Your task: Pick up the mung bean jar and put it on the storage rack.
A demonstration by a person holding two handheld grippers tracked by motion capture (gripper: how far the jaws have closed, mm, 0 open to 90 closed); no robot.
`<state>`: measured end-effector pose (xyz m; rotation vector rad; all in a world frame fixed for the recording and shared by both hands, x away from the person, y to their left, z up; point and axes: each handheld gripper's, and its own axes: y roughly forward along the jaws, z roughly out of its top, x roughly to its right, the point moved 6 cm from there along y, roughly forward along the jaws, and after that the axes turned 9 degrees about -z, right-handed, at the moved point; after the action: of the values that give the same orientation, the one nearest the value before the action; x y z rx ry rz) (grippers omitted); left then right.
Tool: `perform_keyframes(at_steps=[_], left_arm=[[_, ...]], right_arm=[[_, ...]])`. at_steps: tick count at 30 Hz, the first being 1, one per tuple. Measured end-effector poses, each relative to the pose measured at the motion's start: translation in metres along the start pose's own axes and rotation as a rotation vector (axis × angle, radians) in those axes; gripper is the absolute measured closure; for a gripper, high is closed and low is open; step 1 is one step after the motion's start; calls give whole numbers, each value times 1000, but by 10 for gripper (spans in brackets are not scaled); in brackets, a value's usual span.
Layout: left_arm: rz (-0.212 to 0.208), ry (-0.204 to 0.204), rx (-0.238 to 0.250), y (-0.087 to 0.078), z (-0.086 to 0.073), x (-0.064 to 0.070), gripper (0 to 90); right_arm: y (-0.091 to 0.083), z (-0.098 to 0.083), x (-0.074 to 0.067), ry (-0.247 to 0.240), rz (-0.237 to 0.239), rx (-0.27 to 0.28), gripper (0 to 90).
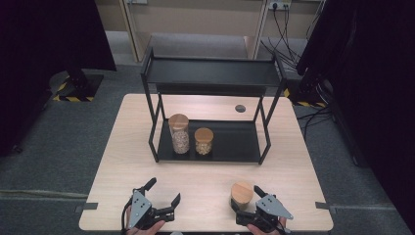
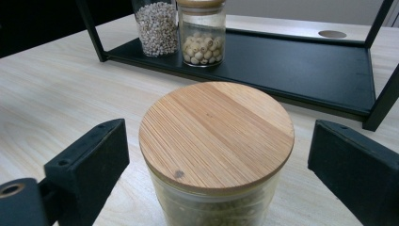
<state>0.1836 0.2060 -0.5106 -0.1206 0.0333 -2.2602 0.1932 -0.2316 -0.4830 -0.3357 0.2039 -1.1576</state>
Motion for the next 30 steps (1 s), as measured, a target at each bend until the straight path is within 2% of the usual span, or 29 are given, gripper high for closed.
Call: perform_keyframes(at_steps=[13,16,21,24,28,30], left_arm=[[-3,3,-4,0,0,0,23],[-2,3,-2,0,0,0,23],[-3,4,-3,0,0,0,24],[-2,4,-3,0,0,0,24],[-1,2,-3,0,0,0,24],[-2,3,-3,0,0,0,24]], right_arm=[[9,-3,3,9,18,-52,174],[10,-3,5,24,36,-62,209],[10,-2,4,-2,38,-53,237],[8,-1,3,-20,22,-38,251],[9,0,7,15,27,-39,253],[8,0,7,14,29,-40,252]])
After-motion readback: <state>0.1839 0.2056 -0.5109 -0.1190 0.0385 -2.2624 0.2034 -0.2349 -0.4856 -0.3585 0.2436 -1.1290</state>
